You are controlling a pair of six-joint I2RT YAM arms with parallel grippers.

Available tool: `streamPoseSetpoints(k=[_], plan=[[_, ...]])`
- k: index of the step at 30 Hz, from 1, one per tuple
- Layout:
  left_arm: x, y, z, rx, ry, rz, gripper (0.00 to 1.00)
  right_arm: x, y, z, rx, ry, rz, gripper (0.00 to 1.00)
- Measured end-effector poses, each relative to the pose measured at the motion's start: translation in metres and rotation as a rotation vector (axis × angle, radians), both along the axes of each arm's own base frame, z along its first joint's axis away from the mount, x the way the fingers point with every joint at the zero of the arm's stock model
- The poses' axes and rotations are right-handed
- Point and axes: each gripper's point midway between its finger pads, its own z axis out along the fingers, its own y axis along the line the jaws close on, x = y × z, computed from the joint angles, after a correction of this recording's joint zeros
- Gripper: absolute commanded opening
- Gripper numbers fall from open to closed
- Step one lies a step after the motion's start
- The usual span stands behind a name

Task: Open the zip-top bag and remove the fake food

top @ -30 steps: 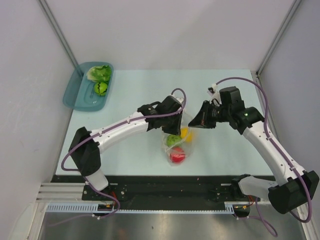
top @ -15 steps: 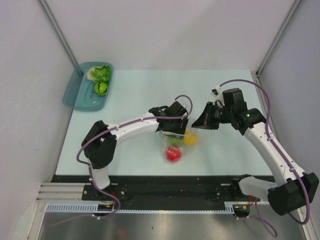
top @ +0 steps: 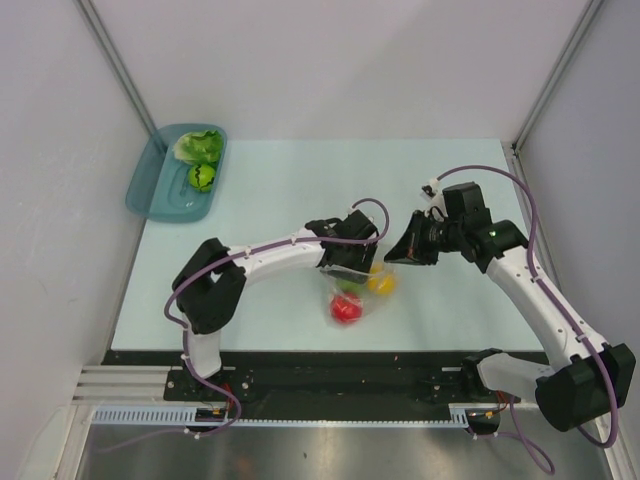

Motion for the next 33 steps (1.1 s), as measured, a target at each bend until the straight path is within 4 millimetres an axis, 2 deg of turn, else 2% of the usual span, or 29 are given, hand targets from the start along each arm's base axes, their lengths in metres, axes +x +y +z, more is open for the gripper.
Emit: streamPoseSetpoints(k=[1,4,7,11,15,25,33], plan=[[0.0,0.0,0.0,-0.002,0.0,0.0,0.63,0.0,0.0,0.0,-0.001,0.0,0.0,0.0],[0.0,-0.001,0.0,-0.008,-0.005,-0.006,0.35,0.0,-0.001,0.0,-0.002,-0.005,0.002,0.0],[-0.001,-0.001,0.001,-0.013,-0.008,-0.012,0.23,-0.001,-0.002,0.0,-0.006,-0.013,0.006,0.0],[-0.005,-0.001,0.006,-0.029,-0.004,-0.037,0.14,-0.003,-0.005,0.0,-0.025,-0.029,0.011,0.0],[-0.009,-0.005,0.026,-0.08,-0.02,-0.085,0.02,-0.007,-0.011,-0.006,-0.06,-0.036,0.01,0.0],[-0.016,-0.02,0.092,-0.263,-0.124,-0.2,0.0,-0.006,-0.017,-0.012,-0.104,-0.049,0.011,0.0],[-0.03,-0.025,0.148,-0.454,-0.234,-0.302,0.0,-0.006,-0.022,-0.016,-0.135,-0.058,0.012,0.0]])
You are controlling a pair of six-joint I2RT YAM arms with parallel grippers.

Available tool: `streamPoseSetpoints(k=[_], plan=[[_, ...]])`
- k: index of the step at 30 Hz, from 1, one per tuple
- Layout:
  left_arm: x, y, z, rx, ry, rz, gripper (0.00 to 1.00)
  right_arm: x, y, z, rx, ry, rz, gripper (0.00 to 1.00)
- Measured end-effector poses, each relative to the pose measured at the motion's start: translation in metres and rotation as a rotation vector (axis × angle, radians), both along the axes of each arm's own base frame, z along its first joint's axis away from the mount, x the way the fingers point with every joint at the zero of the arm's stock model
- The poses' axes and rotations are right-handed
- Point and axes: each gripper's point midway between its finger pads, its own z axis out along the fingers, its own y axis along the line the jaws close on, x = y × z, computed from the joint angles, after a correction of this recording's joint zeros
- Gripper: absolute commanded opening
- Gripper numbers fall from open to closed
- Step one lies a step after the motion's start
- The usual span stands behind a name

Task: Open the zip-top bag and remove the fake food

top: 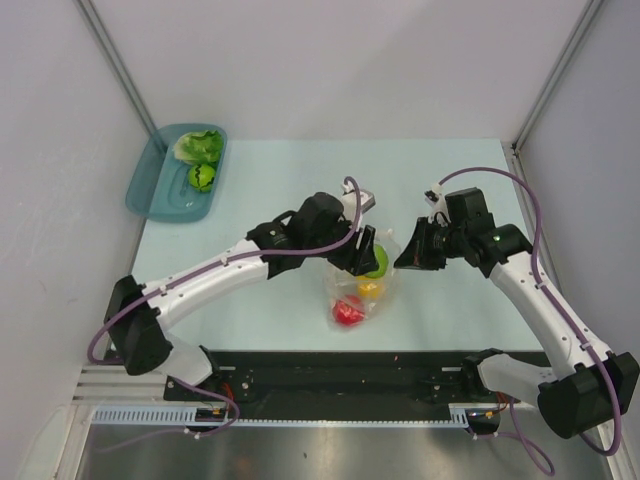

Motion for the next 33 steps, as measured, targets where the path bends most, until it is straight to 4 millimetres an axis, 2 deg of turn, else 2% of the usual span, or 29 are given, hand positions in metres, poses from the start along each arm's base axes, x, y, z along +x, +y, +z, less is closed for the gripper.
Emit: streamPoseSetpoints(k=[4,8,11,15,19,20,22,24,26,31,33], plan=[[-0.004,-0.005,0.032,-0.102,-0.051,-0.032,0.0,-0.002,-0.001,0.0,-0.006,-0.007,0.006,0.0],[-0.005,-0.005,0.056,-0.231,-0.065,-0.043,0.0,-0.003,-0.003,0.0,-0.011,-0.011,0.006,0.0],[0.007,0.008,0.071,-0.344,-0.053,0.046,0.0,-0.003,-0.004,-0.001,-0.017,-0.01,0.002,0.0],[0.035,0.039,0.108,-0.497,-0.108,0.292,0.0,-0.003,-0.005,-0.002,-0.024,-0.008,-0.003,0.0],[0.057,0.079,0.16,-0.689,-0.184,0.54,0.0,-0.003,-0.005,-0.002,-0.026,-0.007,-0.004,0.0],[0.067,0.096,0.173,-0.753,-0.192,0.627,0.0,-0.003,-0.006,-0.002,-0.027,-0.006,-0.006,0.0],[0.09,0.128,0.186,-0.849,-0.186,0.788,0.0,-0.003,-0.006,-0.003,-0.028,-0.006,-0.006,0.0],[0.113,0.16,0.187,-0.915,-0.167,0.939,0.0,-0.003,-0.006,-0.002,-0.028,-0.006,-0.006,0.0],[0.138,0.191,0.177,-0.971,-0.118,1.095,0.0,-0.003,-0.006,-0.002,-0.032,-0.002,-0.008,0.0],[0.185,0.257,0.115,-0.928,0.038,1.471,0.0,0.005,-0.006,0.0,-0.052,0.008,-0.007,0.0],[0.198,0.28,0.102,-0.886,0.069,1.59,0.0,0.009,-0.006,0.0,-0.063,0.003,-0.005,0.0]])
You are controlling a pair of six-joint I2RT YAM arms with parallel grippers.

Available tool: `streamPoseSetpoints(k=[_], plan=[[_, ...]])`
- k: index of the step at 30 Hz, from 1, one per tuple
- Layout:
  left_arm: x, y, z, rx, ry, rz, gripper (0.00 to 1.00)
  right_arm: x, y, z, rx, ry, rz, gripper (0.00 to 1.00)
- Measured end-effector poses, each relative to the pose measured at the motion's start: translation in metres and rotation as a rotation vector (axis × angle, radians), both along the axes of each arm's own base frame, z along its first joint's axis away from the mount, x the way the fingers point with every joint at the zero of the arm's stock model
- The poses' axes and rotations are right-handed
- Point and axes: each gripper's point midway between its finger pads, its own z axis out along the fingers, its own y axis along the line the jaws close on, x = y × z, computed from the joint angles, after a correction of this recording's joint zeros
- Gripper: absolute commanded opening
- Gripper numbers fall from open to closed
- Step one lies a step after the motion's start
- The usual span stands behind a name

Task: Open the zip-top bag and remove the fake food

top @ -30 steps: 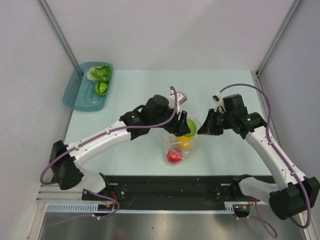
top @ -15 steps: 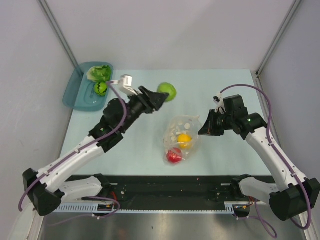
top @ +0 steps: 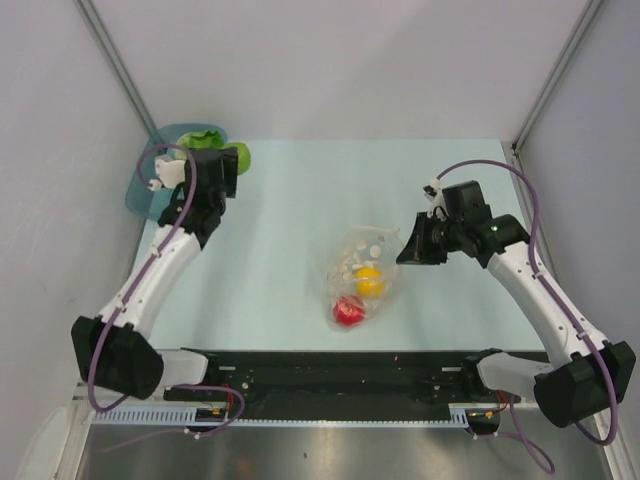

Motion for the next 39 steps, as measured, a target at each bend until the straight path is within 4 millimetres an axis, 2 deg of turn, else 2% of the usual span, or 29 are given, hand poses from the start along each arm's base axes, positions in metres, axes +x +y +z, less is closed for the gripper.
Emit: streamPoseSetpoints(k=[7,8,12,14,17,20,24,26,27,29,30,32,33,36,39], plan=[[0.042,0.096,-0.025,-0.078,0.234,0.283,0.0,0.008,-0.003,-0.005,-0.044,-0.003,0.014,0.0],[0.046,0.112,-0.037,-0.102,0.282,0.322,0.0,0.009,-0.003,-0.007,-0.052,0.0,0.013,0.0],[0.056,0.151,-0.086,-0.148,0.457,0.419,0.0,0.011,-0.005,-0.012,-0.072,0.006,0.019,0.0],[0.061,0.164,-0.111,-0.163,0.549,0.447,0.0,0.013,-0.006,-0.013,-0.082,0.006,0.02,0.0],[0.074,0.175,-0.137,-0.161,0.641,0.47,0.0,0.017,-0.004,-0.009,-0.085,-0.011,0.035,0.0],[0.089,0.177,-0.156,-0.155,0.706,0.466,0.0,0.022,0.001,-0.005,-0.092,-0.03,0.057,0.0],[0.089,0.174,-0.18,-0.16,0.776,0.456,0.02,0.028,0.006,-0.003,-0.106,-0.048,0.076,0.0],[0.086,0.172,-0.188,-0.164,0.801,0.452,0.09,0.029,0.006,-0.004,-0.113,-0.048,0.072,0.0],[0.086,0.173,-0.19,-0.164,0.807,0.454,0.18,0.031,0.005,-0.005,-0.119,-0.049,0.068,0.0],[0.085,0.173,-0.192,-0.166,0.813,0.455,0.27,0.033,0.004,-0.005,-0.125,-0.049,0.063,0.0],[0.083,0.174,-0.196,-0.168,0.818,0.455,0.39,0.033,0.004,-0.006,-0.127,-0.049,0.062,0.0],[0.081,0.174,-0.205,-0.176,0.829,0.452,0.52,0.035,0.004,-0.006,-0.132,-0.052,0.057,0.0],[0.079,0.174,-0.212,-0.18,0.84,0.452,0.62,0.036,0.004,-0.007,-0.132,-0.051,0.055,0.0],[0.072,0.175,-0.227,-0.183,0.873,0.445,0.77,0.037,0.005,-0.008,-0.135,-0.05,0.051,0.0],[0.078,0.176,-0.226,-0.176,0.849,0.426,0.89,0.037,0.008,-0.008,-0.133,-0.053,0.051,0.0]])
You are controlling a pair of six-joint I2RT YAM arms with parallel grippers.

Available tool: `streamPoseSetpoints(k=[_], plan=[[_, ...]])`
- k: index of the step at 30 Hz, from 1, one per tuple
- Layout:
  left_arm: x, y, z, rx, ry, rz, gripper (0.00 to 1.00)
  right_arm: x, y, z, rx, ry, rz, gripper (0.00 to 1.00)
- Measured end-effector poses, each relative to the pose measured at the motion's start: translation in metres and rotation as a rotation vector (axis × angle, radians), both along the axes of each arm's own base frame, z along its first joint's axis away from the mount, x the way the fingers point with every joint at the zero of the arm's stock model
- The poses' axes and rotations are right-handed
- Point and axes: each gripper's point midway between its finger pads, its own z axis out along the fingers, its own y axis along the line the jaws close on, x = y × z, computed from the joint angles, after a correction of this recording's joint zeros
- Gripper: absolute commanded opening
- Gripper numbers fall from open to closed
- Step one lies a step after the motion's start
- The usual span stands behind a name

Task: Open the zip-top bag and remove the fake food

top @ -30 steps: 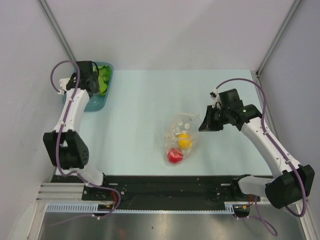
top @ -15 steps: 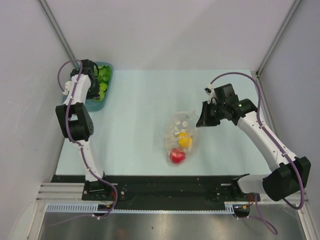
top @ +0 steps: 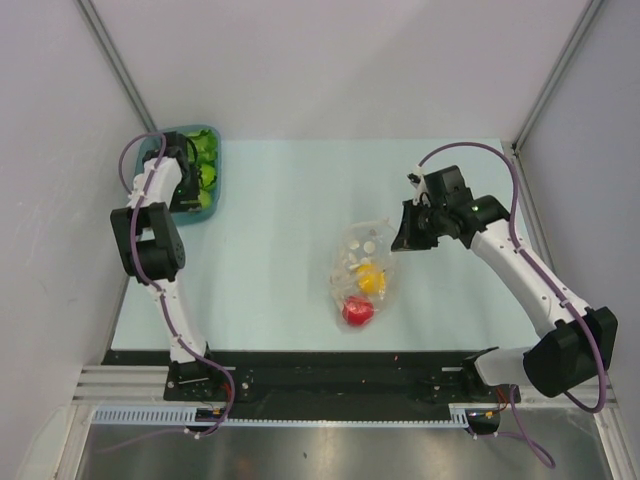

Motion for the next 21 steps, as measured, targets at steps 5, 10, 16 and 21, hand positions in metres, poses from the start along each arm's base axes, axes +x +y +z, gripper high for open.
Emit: streamPoseSetpoints(k=[5,10,16,21], plan=[[0.008,0.001,0.005,0.019,-0.026,-0.047,0.93,0.002,0.005,0.002,0.0,-0.021,0.002,0.0],[0.013,0.0,0.02,0.033,-0.063,-0.091,0.93,0.006,0.007,0.003,-0.006,-0.029,0.003,0.0],[-0.006,-0.017,0.077,0.028,-0.184,-0.158,0.87,0.006,0.005,0.011,-0.015,-0.033,0.006,0.0],[-0.037,-0.061,0.129,0.016,-0.331,-0.296,0.8,0.002,0.006,0.013,-0.007,-0.021,0.014,0.0]])
